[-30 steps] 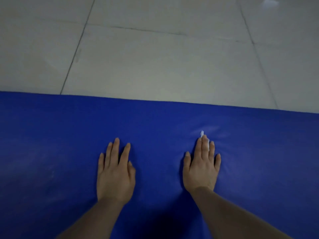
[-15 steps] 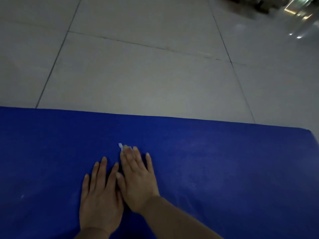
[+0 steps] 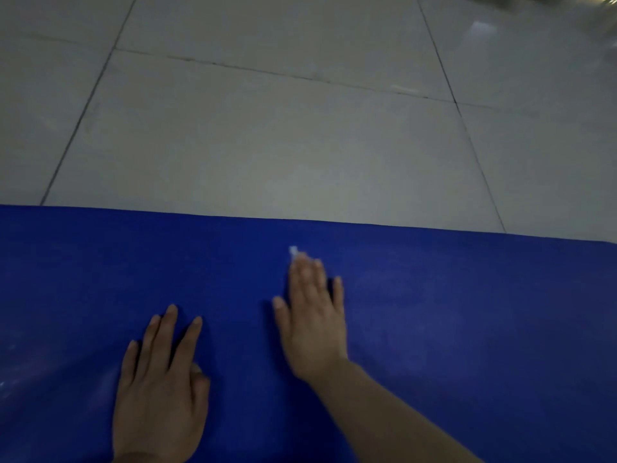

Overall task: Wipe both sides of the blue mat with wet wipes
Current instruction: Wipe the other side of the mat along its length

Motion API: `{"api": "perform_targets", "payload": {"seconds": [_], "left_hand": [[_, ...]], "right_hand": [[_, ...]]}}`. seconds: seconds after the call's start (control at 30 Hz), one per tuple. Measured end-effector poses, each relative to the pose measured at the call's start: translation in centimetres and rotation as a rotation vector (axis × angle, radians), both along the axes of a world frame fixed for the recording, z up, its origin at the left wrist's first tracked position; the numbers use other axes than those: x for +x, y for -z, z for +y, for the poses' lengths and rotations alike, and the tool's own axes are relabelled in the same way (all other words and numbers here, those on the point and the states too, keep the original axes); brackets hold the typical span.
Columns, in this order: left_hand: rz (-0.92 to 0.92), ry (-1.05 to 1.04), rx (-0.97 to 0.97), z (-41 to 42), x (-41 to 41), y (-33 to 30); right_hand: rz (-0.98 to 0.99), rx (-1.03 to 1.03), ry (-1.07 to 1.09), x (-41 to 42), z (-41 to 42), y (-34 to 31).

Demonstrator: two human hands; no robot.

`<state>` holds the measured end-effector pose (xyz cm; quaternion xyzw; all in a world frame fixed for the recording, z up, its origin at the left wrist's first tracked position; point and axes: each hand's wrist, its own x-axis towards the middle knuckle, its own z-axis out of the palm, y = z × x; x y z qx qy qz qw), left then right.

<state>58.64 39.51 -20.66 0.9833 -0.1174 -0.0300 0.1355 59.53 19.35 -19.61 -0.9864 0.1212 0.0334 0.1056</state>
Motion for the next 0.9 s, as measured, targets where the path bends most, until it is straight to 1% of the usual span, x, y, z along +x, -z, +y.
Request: {"api": "perform_targets", "payload": {"seconds": [0.03, 0.07, 0.17, 0.2, 0.27, 0.3, 0.43, 0.53, 0.6, 0.67, 0.7, 0.8, 0.83, 0.87, 0.9], "left_hand": [[-0.005, -0.013, -0.001, -0.1, 0.1, -0.1], [0.004, -0.022, 0.004, -0.2, 0.1, -0.2], [0.034, 0.004, 0.033, -0.2, 0.3, 0.0], [0.027, 0.023, 0.052, 0.0, 0.3, 0.3], [0.021, 0.033, 0.049, 0.0, 0.6, 0.0], [0.008, 0.005, 0.004, -0.4, 1.6, -0.5], [0.016, -0.224, -0.161, -3.1, 7.2, -1.8], [0.004, -0.188, -0.074, -4.2, 8.1, -0.4], [0.019, -0.192, -0.04, -4.0, 7.9, 0.4], [0.012, -0.187, -0.023, -3.9, 8.1, 0.5], [0.007, -0.179, -0.007, -3.9, 8.1, 0.4], [0.003, -0.145, 0.033, -4.0, 8.2, 0.5], [-0.001, -0.139, 0.042, -3.9, 8.3, 0.5], [-0.003, -0.138, 0.049, -3.8, 8.3, 0.6], [-0.007, -0.143, 0.052, -3.8, 8.4, 0.6]], "right_hand": [[0.002, -0.028, -0.054, 0.1, -0.3, -0.1], [0.019, -0.051, -0.022, 0.1, -1.7, -0.1], [0.071, -0.085, 0.287, -0.3, -7.0, 0.3], [0.114, -0.08, 0.328, -0.3, -7.9, 0.5], [0.144, -0.075, 0.315, -0.3, -8.0, 0.3], [0.151, -0.067, 0.317, -0.3, -7.8, 0.3], [0.116, -0.073, 0.327, -0.2, -7.7, 0.4], [0.116, -0.073, 0.313, -0.2, -7.9, 0.7], [0.087, -0.109, 0.348, -0.1, -7.7, 1.0], [-0.022, -0.16, 0.377, 0.7, -5.6, 0.7], [-0.087, -0.134, 0.328, 1.4, -3.5, 0.5], [-0.133, -0.004, -0.104, 3.5, 4.4, 0.1], [-0.132, 0.024, -0.206, 4.6, 5.5, -0.1], [-0.115, 0.019, -0.25, 5.7, 5.3, -0.2], [-0.09, -0.029, -0.254, 6.5, 4.0, -0.1]]}}
